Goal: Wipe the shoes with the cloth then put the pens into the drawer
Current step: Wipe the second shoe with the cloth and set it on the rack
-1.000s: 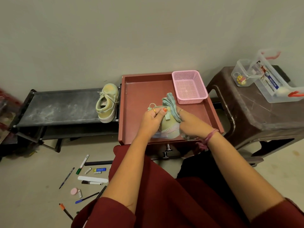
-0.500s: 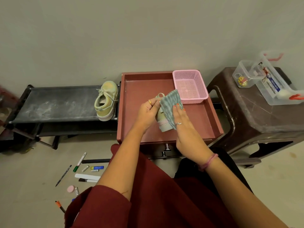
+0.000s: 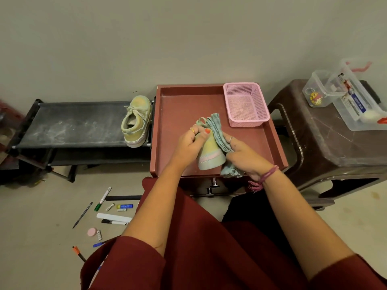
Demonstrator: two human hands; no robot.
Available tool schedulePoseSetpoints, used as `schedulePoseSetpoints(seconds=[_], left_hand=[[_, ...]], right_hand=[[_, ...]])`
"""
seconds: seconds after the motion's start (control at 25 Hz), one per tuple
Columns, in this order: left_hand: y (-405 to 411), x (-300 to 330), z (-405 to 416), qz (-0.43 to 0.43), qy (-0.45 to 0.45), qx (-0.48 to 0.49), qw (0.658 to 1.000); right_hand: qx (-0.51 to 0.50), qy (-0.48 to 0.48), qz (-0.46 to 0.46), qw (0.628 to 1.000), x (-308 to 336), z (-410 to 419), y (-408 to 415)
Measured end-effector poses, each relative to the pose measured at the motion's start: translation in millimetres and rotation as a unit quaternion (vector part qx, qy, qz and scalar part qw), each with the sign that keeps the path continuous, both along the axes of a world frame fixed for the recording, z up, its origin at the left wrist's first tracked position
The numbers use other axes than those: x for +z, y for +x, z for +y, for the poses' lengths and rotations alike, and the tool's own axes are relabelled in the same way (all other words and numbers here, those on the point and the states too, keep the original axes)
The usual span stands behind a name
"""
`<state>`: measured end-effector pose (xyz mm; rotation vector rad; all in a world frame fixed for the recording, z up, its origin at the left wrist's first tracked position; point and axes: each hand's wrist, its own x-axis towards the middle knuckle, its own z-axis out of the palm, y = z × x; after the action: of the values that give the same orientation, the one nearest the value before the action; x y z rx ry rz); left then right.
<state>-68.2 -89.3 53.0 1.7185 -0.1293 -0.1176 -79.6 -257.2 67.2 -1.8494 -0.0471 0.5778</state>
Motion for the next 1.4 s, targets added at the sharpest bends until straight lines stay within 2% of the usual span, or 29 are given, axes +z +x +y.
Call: schedulePoseSetpoints(seconds=[0.12,0.2,0.28,0.36,0.52,0.6,0.64,0.72,0.76,0.8,0.92,1.0,1.04,1.12,1.16,1.4], left_hand=[[7,7,-2,-0.031,0.102,-0.006,0.994],[13,11,-3,-0.038,0.138,0.004,0.990],[17,9,0,-0.024,0.130,0.018,0.991],[17,6,3,-0.003,0.104,0.027,0.994],[15,5,2,0.018,0.088,0.058,0.994],[15,7,2,0.020,0.085,0.076,0.993],[15,6,2,0.023,0.075,0.079,0.994],[16,4,2,0.029,0.040,0.076,0.996],[15,2,2,0.033,0.025,0.076,0.996],[14,0,2,0.039,0.015,0.080,0.996],[13,-6,-1,0.042,0.025,0.095,0.994],[12,-7,-3,0.037,0.024,0.100,0.994],[12,-6,-2,0.039,0.017,0.105,0.994],[15,-7,0,0.051,0.000,0.098,0.994],[14,-8,1,0.054,0.001,0.093,0.994],[12,-7,8,0.128,-0.059,0.105,0.984]], right_hand=[[-0.040,0.008,-0.021,0.999,2,8,-3],[-0.031,-0.072,-0.100,0.992,3,22,-20],[0.003,-0.189,-0.205,0.960,-8,37,-46],[0.007,-0.229,-0.265,0.937,-24,36,-54],[-0.048,-0.163,-0.170,0.971,-29,19,-22],[-0.034,-0.186,-0.198,0.962,-25,27,-28],[-0.016,-0.223,-0.252,0.941,-23,35,-39],[0.020,-0.312,-0.398,0.862,-23,42,-61],[0.037,-0.328,-0.433,0.839,-27,37,-61],[0.038,-0.325,-0.422,0.845,-28,31,-54],[-0.006,-0.261,-0.275,0.925,-27,17,-26],[-0.020,-0.273,-0.274,0.922,-23,24,-32],[-0.009,-0.299,-0.312,0.902,-27,30,-41],[0.039,-0.403,-0.428,0.808,-38,37,-60],[0.062,-0.439,-0.453,0.773,-43,37,-65],[0.111,-0.503,-0.552,0.656,-59,22,-59]])
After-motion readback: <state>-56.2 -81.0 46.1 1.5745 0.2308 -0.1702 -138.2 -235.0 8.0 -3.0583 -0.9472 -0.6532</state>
